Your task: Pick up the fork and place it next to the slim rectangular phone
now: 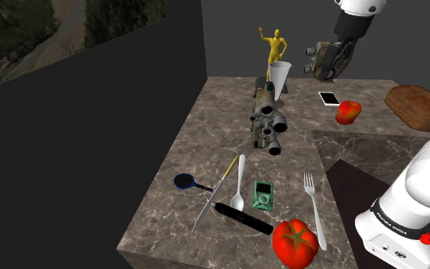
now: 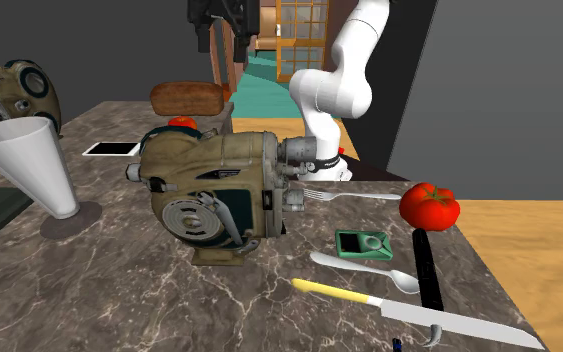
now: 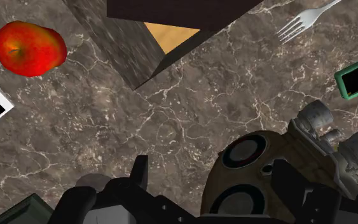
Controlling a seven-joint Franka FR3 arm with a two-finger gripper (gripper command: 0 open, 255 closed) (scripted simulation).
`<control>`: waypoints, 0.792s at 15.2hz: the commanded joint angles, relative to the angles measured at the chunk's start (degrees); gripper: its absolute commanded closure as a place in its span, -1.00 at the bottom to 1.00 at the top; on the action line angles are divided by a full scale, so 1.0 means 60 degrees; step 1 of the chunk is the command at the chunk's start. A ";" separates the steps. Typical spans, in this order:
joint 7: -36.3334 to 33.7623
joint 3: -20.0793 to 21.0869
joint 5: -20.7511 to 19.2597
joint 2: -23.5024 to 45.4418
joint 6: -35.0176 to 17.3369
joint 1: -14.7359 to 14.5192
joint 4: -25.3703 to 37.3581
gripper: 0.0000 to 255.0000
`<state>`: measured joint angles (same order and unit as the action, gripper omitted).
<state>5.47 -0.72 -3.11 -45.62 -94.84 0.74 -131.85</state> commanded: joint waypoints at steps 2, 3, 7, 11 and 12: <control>-0.0352 0.0123 0.0073 -0.0261 -0.0084 0.0075 -0.0390 -1.00; -0.0704 0.0254 0.0159 -0.0518 -0.0162 0.0150 -0.0770 -1.00; -0.2136 0.0847 0.0612 -0.1513 -0.0419 0.0385 -0.2196 -1.00; -0.3626 0.1576 0.1267 -0.2431 -0.0609 0.0484 -0.3465 -1.00; -0.4012 0.1784 0.1465 -0.2643 -0.0651 0.0481 -0.3756 -1.00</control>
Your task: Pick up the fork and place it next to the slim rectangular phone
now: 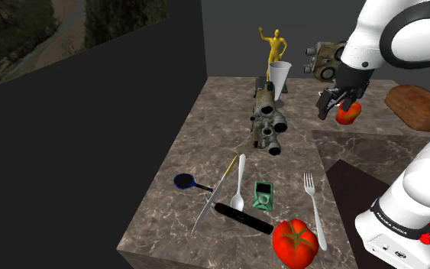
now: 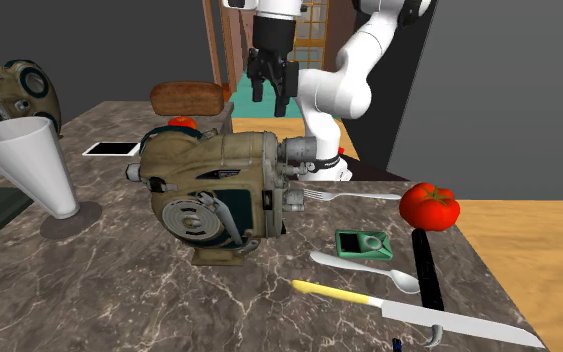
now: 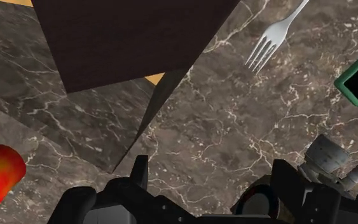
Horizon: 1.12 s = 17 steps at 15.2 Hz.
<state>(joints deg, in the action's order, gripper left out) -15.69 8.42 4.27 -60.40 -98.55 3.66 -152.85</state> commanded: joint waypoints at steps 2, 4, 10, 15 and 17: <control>-0.1272 0.0715 0.0680 -0.0572 -0.0116 -0.0041 -0.0802 -1.00; -0.2094 0.1210 0.1177 -0.0908 -0.0209 -0.0140 -0.1301 -1.00; -0.4723 0.3012 0.3021 -0.1387 -0.0697 -0.0699 -0.2450 -1.00; -0.6979 0.4843 0.4865 -0.0869 -0.1583 -0.1210 -0.2905 -1.00; -0.7287 0.5222 0.5238 -0.0635 -0.1916 -0.1285 -0.3016 -1.00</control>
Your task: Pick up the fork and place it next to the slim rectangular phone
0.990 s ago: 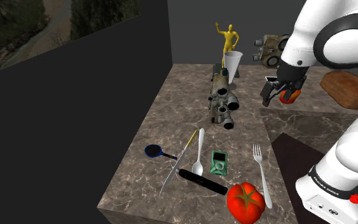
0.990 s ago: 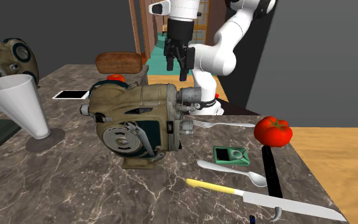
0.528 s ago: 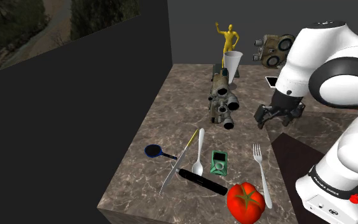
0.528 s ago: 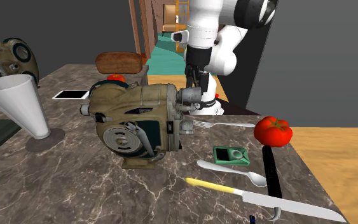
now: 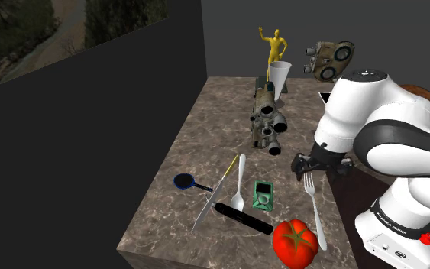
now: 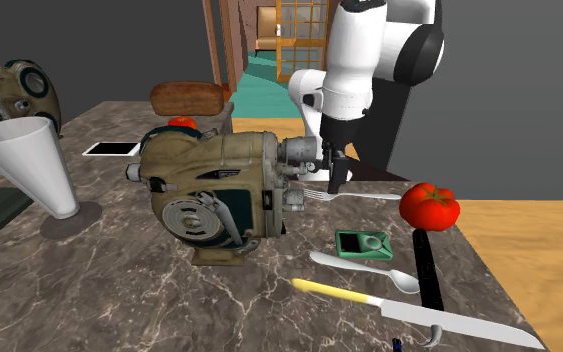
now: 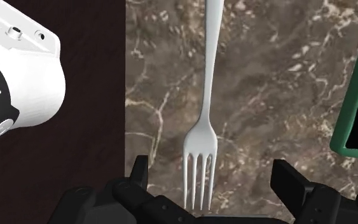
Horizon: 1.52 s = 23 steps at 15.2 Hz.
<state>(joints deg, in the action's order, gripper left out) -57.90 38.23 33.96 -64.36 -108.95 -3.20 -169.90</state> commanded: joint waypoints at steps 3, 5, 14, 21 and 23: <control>-0.0224 0.0555 0.0597 0.0302 -0.0685 -0.0220 -0.0429 -1.00; -0.0199 0.0767 0.0816 0.0524 -0.1043 -0.0262 -0.0585 -1.00; -0.0173 0.0940 0.0993 0.0720 -0.1336 -0.0285 -0.0696 -1.00; -0.0167 0.0945 0.0996 0.0737 -0.1351 -0.0275 -0.0694 1.00; -0.0162 0.0943 0.0992 0.0743 -0.1353 -0.0266 -0.0687 1.00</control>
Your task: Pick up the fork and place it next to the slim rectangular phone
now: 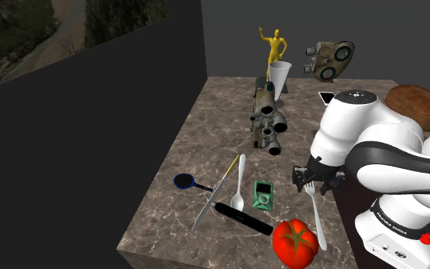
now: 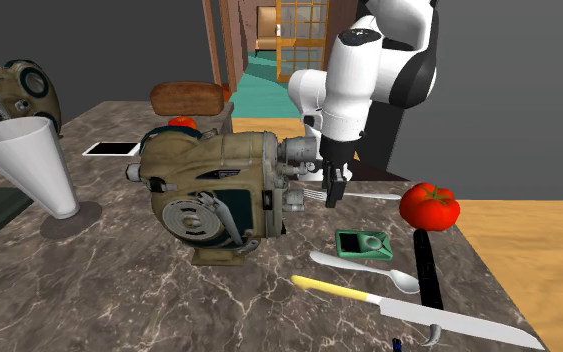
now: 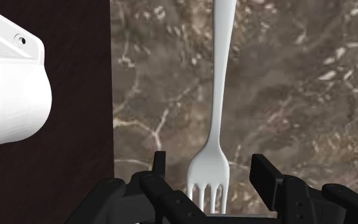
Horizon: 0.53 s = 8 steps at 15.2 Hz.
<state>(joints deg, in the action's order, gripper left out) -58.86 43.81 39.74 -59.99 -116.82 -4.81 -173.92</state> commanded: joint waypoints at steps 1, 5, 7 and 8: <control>-0.0014 0.0011 0.0032 -0.0007 -0.0026 -0.0017 -0.0028 1.00; -0.0048 -0.0427 -0.0419 -0.0457 0.0689 0.0081 0.0278 1.00; -0.0059 -0.0634 -0.0632 -0.0635 0.1019 0.0140 0.0447 1.00; -0.0063 -0.0734 -0.0735 -0.0713 0.1177 0.0172 0.0536 1.00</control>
<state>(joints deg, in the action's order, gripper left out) -59.22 39.92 35.87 -63.84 -110.60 -3.94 -171.13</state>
